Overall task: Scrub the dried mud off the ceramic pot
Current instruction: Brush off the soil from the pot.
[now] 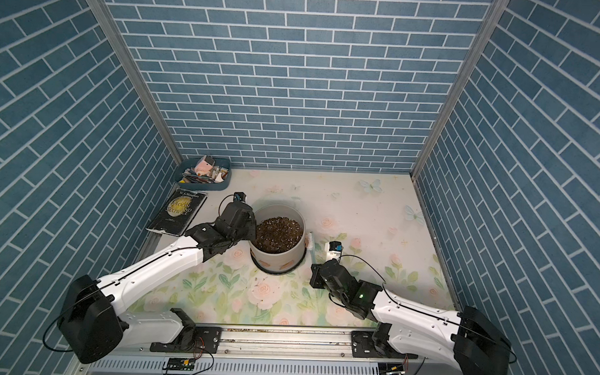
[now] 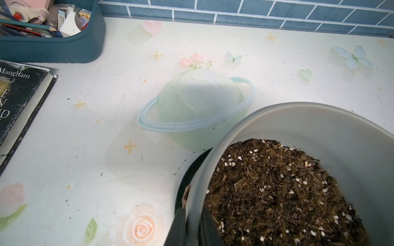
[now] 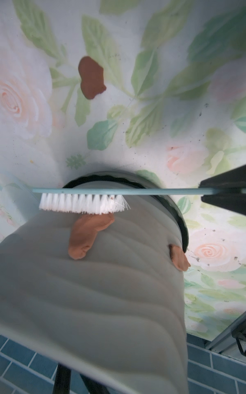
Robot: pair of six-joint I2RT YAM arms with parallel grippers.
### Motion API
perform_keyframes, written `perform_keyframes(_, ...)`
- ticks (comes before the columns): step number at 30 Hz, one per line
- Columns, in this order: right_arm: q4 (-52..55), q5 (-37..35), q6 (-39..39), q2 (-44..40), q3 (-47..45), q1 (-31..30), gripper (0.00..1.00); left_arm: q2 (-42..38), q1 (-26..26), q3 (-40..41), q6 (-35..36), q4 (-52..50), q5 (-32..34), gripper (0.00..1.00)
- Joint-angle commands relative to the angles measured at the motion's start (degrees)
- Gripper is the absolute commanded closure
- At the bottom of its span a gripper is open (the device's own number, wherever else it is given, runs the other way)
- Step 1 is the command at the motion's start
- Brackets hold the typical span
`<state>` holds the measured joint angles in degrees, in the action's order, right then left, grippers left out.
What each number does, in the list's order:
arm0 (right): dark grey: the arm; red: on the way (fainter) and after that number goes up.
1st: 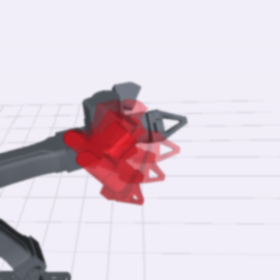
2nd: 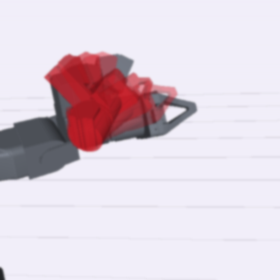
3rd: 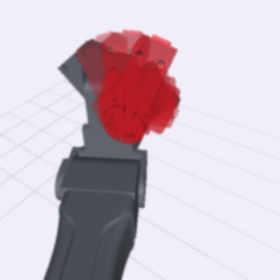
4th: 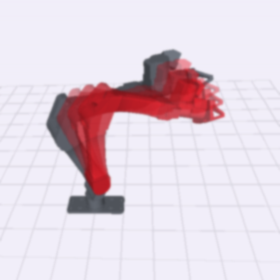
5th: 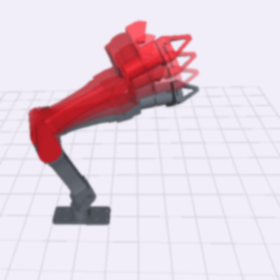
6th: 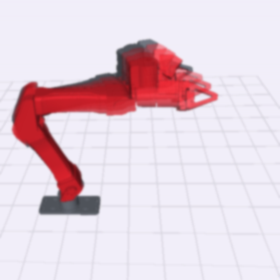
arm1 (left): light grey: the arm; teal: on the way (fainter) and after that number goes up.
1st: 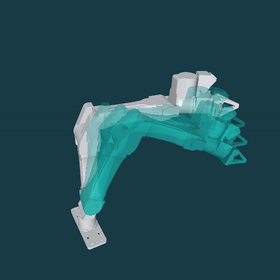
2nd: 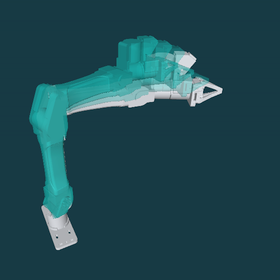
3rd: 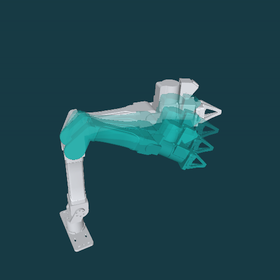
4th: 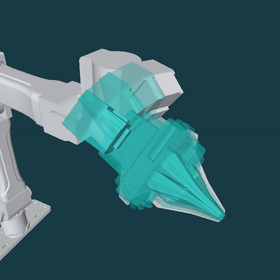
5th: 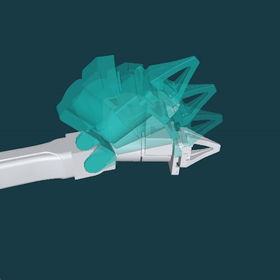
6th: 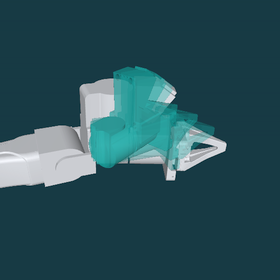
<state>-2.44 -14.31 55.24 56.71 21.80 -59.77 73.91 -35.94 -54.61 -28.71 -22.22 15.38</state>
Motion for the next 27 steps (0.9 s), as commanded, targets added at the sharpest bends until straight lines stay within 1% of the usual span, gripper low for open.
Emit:
perform_keyframes(1, 9.05, -1.75, -0.55, 0.38, 2.09, 1.93, 1.00, -1.27, -0.31, 0.92, -0.38, -0.03, -1.93, 1.00)
perform_keyframes(3, 12.55, -1.59, -2.22, 2.74, 3.48, 2.64, 1.00, -1.31, -0.34, 0.91, -0.47, 0.06, -1.92, 1.00)
perform_keyframes(5, 16.26, -1.75, -4.06, 7.13, 5.98, 2.73, 1.00, -1.25, -0.28, 0.83, -0.51, 0.11, -1.90, 1.00)
perform_keyframes(8, 21.62, -4.06, -6.17, 12.16, 9.59, 2.52, 1.00, -1.29, -0.35, 0.65, -0.59, -0.02, -1.65, 1.00)
perform_keyframes(10, 22.52, -5.07, -6.88, 11.76, 10.45, 2.46, 1.00, -1.18, -0.29, 0.44, -0.64, -0.10, -1.22, 1.00)
perform_keyframes(13, 21.75, -5.12, -8.64, 7.91, 11.17, 2.24, 1.00, -0.99, -0.29, 0.00, -0.89, -0.02, -0.63, 0.94)
perform_keyframes(16, 21.24, -6.08, -9.78, 2.73, 11.59, 1.39, 1.00, 0.13, -0.26, -1.20, -0.94, 0.39, -0.36, 0.82)
perform_keyframes(17, 20.85, -6.27, -10.00, 0.90, 11.55, 1.14, 1.00, 0.86, -0.27, -1.85, -0.91, 0.54, -0.24, 0.76)
perform_keyframes(18, 20.62, -6.41, -10.06, -0.97, 11.39, 0.91, 1.00, 1.78, -0.14, -2.87, -0.59, 0.80, -0.08, 0.65)
perform_keyframes(21, 20.38, -6.44, -9.82, -4.71, 10.65, 0.79, 1.00, 3.86, -0.05, -5.19, 0.50, 2.08, 0.55, 0.43)
perform_keyframes(22, 20.33, -6.36, -9.48, -5.34, 10.30, 0.77, 1.00, 4.39, 0.00, -5.72, 1.07, 2.81, 0.77, 0.38)
perform_keyframes(24, 20.17, -6.34, -8.65, -6.15, 9.53, 0.79, 1.00, 5.59, 0.13, -6.43, 2.71, 4.43, 0.82, 0.32)
perform_keyframes(27, 19.57, -6.26, -7.30, -7.22, 7.92, 0.79, 1.00, 7.64, 0.38, -7.40, 4.52, 5.28, 1.22, 0.27)
